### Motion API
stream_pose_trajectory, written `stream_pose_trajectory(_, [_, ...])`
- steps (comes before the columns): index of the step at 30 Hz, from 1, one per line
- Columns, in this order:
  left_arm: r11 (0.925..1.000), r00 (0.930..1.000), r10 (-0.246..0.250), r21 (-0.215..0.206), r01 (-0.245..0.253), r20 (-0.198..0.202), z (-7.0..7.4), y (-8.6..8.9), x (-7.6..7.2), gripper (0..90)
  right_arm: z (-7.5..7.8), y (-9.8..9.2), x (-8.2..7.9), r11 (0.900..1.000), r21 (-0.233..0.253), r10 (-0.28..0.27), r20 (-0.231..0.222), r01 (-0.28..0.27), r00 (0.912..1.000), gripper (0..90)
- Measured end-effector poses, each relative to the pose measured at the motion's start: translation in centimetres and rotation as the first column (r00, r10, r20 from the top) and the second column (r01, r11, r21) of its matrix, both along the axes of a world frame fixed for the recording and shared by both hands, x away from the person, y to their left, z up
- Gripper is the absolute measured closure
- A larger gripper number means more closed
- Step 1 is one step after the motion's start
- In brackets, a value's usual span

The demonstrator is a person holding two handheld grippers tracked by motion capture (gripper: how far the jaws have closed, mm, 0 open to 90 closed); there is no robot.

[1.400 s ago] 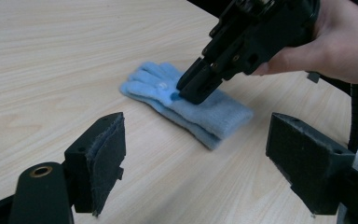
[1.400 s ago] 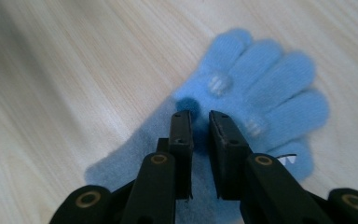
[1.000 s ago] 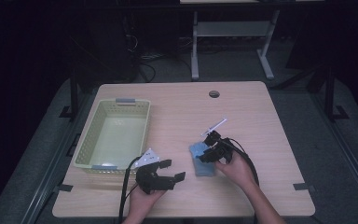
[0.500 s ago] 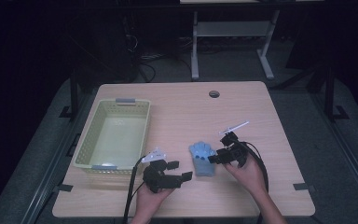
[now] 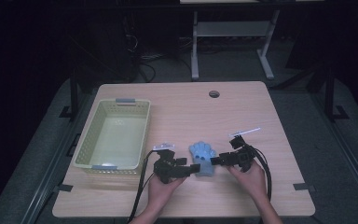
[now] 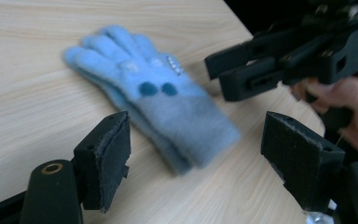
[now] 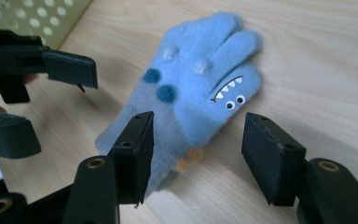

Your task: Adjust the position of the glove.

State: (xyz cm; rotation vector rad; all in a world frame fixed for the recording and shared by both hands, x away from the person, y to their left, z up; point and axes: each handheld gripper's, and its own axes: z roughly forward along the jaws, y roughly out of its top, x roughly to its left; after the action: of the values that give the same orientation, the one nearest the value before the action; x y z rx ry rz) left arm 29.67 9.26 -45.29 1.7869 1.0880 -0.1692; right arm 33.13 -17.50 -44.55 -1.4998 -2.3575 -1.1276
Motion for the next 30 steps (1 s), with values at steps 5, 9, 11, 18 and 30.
stream_pose_trajectory(5, [0.9997, 0.9983, 0.023, 0.013, -0.022, -0.054, -0.6, -0.7, 0.8, 24.9, -0.8, -0.2, -0.2, 0.999, 0.040, -0.019, -0.017, 0.020, 0.9997, 44.2])
stream_pose_trajectory(9, [0.9993, 0.9963, 0.031, 0.023, -0.029, -0.080, -1.2, -0.8, 1.3, 27.1, -1.0, -0.1, -0.2, 0.998, 0.058, -0.020, -0.028, 0.021, 0.9994, 44.7])
stream_pose_trajectory(11, [0.9990, 0.9954, 0.028, 0.036, -0.025, -0.092, -1.6, -0.7, 1.4, 27.1, -1.1, 0.0, -0.2, 0.997, 0.071, -0.016, -0.030, 0.019, 0.9994, 45.6])
stream_pose_trajectory(18, [0.9991, 0.9882, 0.040, -0.009, -0.042, -0.148, -2.4, -0.3, 1.9, 33.3, -1.4, 0.1, -0.2, 0.996, 0.089, -0.020, -0.043, 0.024, 0.9989, 48.7])
stream_pose_trajectory(30, [0.9979, 0.9814, 0.024, -0.054, -0.035, -0.191, -2.9, -0.5, 2.2, 44.4, -2.4, 0.1, -0.4, 0.990, 0.130, -0.037, -0.078, 0.047, 0.9963, 51.4])
